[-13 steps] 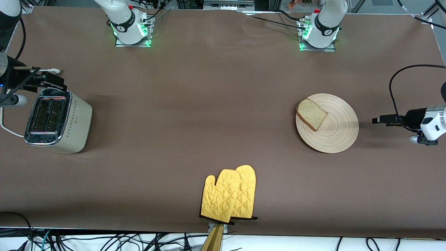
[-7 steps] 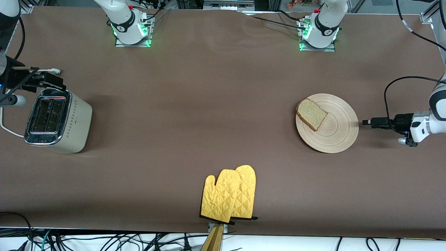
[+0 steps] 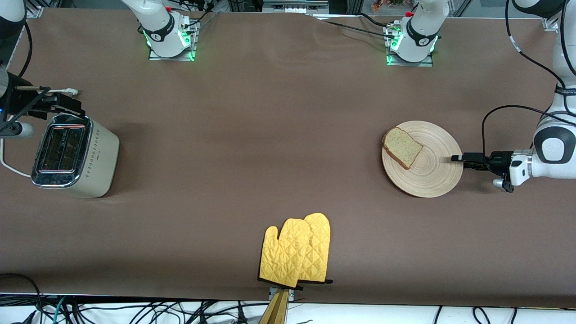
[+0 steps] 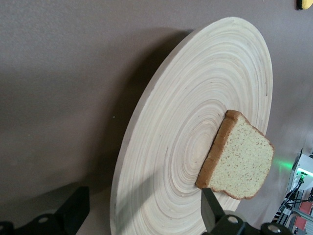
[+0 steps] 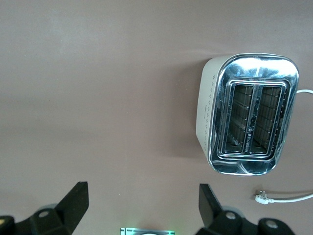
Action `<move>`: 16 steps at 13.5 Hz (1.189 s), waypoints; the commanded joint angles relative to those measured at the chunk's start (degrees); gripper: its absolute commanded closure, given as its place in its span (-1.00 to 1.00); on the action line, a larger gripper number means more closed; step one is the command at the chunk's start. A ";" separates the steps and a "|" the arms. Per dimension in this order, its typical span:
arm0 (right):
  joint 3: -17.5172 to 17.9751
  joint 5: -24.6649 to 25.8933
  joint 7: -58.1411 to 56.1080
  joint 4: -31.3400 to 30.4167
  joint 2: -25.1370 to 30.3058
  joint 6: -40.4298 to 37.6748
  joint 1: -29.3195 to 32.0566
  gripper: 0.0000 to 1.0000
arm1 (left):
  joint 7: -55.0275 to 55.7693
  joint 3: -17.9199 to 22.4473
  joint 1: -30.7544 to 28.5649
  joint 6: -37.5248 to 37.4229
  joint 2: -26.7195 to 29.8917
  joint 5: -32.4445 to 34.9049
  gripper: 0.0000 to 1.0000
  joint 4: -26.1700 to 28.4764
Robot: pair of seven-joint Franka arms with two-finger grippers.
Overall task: Move plate and put bread in toaster
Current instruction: 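Grasp the wooden plate's rim with the left gripper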
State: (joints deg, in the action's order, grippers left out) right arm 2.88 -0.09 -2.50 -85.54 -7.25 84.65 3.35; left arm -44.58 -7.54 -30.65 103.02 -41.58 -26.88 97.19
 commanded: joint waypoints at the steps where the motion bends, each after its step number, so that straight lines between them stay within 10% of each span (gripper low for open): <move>1: 0.03 -0.70 0.13 0.11 0.13 0.17 0.25 -1.00 | -4.01 0.69 0.15 -1.24 0.10 -3.00 -1.00 0.81; 7: 0.03 -0.70 0.13 0.02 0.13 0.17 0.25 -1.00 | -10.79 2.53 -0.64 -4.05 -1.92 -4.41 -0.69 0.55; 12: 0.03 -0.70 0.13 0.02 0.13 0.17 0.25 -1.00 | -14.39 4.20 -0.55 -6.08 -3.24 -5.82 0.36 0.55; 16: 0.03 -0.70 0.13 0.02 0.13 0.17 0.25 -1.00 | -14.49 4.29 -0.46 -6.16 -4.03 -7.57 0.38 0.90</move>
State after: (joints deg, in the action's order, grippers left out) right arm 2.87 -0.10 -2.50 -85.54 -7.25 84.65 3.37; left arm -57.13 -3.76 -31.31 97.56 -45.32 -32.30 98.03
